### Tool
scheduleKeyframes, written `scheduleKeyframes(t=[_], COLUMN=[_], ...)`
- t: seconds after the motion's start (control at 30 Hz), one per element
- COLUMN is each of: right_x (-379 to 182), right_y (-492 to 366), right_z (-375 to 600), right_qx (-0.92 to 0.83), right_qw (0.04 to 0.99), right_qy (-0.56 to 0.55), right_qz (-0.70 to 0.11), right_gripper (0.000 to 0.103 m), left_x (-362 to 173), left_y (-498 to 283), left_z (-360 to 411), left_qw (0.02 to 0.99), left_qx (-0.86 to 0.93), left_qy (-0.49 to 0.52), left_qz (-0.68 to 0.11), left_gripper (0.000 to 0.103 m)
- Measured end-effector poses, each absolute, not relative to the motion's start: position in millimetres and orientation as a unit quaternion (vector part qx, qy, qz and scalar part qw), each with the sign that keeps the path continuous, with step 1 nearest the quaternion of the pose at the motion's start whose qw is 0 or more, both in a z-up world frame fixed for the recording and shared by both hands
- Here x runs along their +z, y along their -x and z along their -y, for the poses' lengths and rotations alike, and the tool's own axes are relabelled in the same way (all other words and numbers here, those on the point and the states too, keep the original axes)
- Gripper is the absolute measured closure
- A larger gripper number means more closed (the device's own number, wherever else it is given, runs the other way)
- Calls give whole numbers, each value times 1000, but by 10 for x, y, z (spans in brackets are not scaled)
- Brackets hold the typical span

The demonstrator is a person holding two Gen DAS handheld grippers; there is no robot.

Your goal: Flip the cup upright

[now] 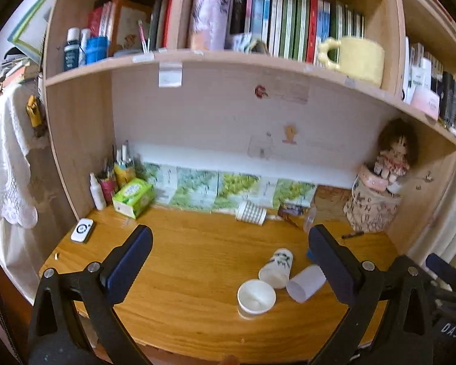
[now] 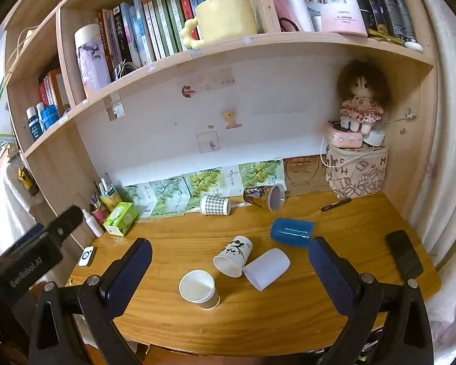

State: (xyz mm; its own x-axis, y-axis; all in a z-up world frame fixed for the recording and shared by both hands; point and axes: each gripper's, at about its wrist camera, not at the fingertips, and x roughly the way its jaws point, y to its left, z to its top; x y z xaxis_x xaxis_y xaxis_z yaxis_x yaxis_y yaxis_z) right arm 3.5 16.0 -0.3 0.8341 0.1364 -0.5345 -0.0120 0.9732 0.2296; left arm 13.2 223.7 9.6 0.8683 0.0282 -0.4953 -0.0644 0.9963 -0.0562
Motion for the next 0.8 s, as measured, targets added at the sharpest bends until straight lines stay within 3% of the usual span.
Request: scheduleKeyframes(t=[0.8], right_x=[-3], right_y=[-173], right_z=[-206], right_qx=[51], right_qw=[954], right_qy=[-109], right_qz=[-273], right_gripper=[0], left_x=[167], left_y=[-175], left_z=[-2121], left_qw=[974], left_qx=[37], left_qy=[-6], left_qz=[-224], left_gripper=[0])
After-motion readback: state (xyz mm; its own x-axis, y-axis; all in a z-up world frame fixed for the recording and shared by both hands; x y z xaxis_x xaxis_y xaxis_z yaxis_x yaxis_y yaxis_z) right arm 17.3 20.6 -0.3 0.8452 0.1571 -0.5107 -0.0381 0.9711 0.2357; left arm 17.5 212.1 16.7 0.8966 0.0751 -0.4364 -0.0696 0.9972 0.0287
